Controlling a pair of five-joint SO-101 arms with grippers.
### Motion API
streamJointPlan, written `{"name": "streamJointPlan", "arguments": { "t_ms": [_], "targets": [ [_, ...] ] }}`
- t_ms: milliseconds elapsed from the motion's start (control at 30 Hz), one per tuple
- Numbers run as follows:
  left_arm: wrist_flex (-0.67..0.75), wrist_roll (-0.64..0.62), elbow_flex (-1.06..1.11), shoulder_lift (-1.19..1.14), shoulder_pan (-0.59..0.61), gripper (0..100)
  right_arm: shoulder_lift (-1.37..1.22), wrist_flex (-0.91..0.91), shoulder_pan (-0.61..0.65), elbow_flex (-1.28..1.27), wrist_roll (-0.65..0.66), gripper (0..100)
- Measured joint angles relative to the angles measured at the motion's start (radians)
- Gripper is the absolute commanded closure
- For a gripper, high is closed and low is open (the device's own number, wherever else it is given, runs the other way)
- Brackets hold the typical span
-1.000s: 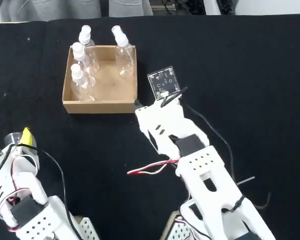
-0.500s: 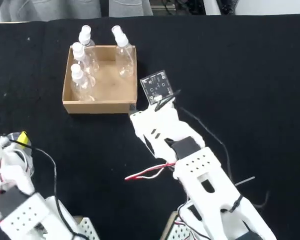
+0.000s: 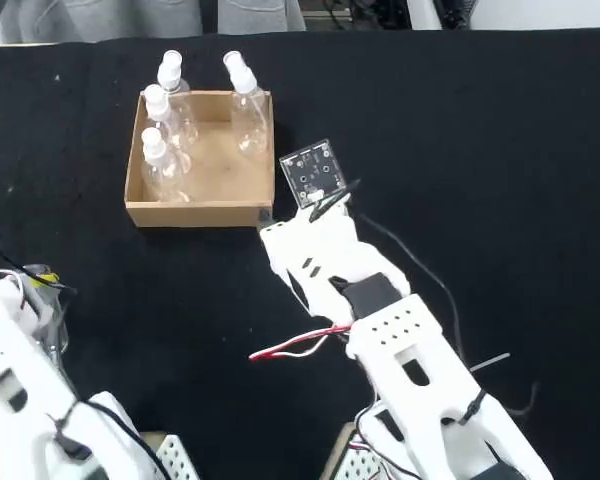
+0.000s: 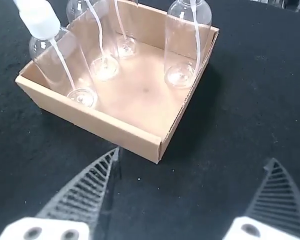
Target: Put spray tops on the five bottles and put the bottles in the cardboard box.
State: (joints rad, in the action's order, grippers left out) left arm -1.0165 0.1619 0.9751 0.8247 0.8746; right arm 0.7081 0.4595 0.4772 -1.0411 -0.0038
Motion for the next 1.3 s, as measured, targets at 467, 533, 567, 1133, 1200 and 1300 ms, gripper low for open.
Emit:
{"name": "streamJointPlan", "arguments": {
  "t_ms": [467, 533, 567, 1133, 1200, 1300],
  "targets": [
    [0.0, 0.109, -0.176, -0.413, 0.026, 70, 0.0, 0.0, 0.0, 0.0, 0.0, 62.7],
    [0.0, 0.109, -0.201, -0.46, 0.026, 70, 0.0, 0.0, 0.0, 0.0, 0.0, 62.7],
    [0.0, 0.109, -0.215, -0.483, 0.026, 70, 0.0, 0.0, 0.0, 0.0, 0.0, 62.7],
    [0.002, 0.173, -0.339, -0.733, -0.003, 86, 0.0, 0.0, 0.0, 0.0, 0.0, 62.7],
    [0.002, 0.195, -0.339, -0.74, -0.021, 87, 0.0, 0.0, 0.0, 0.0, 0.0, 62.7],
    [0.002, 0.207, -0.339, -0.74, -0.037, 87, 0.0, 0.0, 0.0, 0.0, 0.0, 62.7]
  ]
}}
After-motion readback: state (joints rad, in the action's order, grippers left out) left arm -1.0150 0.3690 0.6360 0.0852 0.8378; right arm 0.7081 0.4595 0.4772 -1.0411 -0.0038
